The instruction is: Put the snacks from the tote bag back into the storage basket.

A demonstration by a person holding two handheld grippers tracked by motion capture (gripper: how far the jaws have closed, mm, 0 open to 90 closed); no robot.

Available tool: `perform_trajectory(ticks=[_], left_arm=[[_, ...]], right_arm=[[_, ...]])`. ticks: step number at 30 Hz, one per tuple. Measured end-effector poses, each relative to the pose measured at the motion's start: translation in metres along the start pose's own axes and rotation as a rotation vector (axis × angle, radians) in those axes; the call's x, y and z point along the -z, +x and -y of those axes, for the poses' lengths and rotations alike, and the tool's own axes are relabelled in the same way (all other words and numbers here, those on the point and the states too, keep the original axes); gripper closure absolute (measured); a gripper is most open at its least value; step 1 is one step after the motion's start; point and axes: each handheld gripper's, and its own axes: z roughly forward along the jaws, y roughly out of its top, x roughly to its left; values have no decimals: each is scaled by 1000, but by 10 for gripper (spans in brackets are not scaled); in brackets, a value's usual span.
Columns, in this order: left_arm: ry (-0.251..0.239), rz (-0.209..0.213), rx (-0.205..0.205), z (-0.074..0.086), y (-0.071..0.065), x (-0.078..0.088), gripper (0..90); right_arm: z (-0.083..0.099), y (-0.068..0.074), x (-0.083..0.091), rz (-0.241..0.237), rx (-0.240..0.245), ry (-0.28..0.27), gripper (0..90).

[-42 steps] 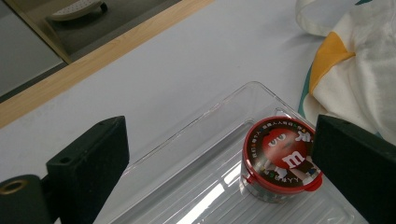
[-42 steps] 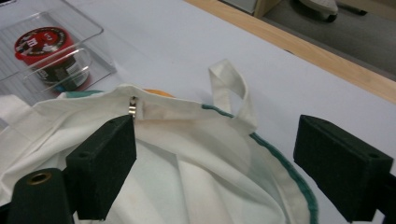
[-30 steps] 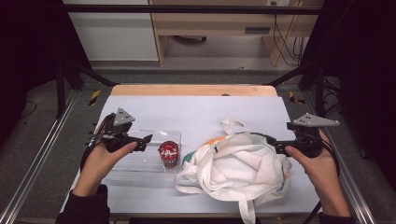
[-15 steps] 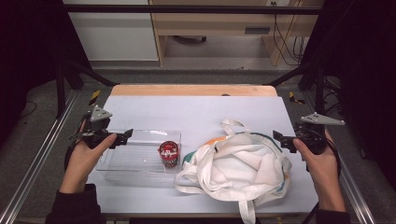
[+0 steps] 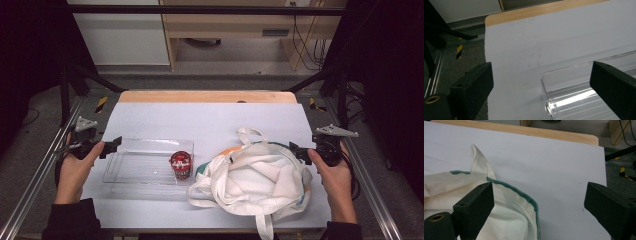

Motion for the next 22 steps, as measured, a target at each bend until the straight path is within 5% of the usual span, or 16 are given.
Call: perform_trajectory(ticks=[7,22], left_arm=[[-2,-4,36,11,11,-4,54],[5,-12,39,20,19,-5,55]], right_arm=[[8,-2,-4,-10,-13,18,102],[23,2,-5,-44,-19,35,97]])
